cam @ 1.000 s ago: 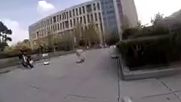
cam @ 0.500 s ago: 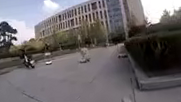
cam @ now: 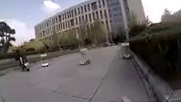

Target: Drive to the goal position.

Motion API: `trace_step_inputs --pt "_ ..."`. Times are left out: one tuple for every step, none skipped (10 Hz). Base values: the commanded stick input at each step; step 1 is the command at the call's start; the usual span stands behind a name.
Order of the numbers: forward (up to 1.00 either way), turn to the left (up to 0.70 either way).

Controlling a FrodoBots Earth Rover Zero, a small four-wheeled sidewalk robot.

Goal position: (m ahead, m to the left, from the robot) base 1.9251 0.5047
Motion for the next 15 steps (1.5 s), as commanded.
trace_step_inputs --pt "1.0 -0.27" --pt "1.0 -0.27" --pt "1.0 -0.02" --pt "1.0 0.0" --pt "1.0 0.0" --pt "1.0 -0.17" --pt "1.0 -0.27" --pt "1.0 -0.27" --pt "1.0 -0.27" --pt "1.0 -0.27" --pt "1.0 -0.27" --pt "1.0 -0.15" --pt "1.0 0.0" --pt "1.0 0.0" --pt "1.0 0.0"
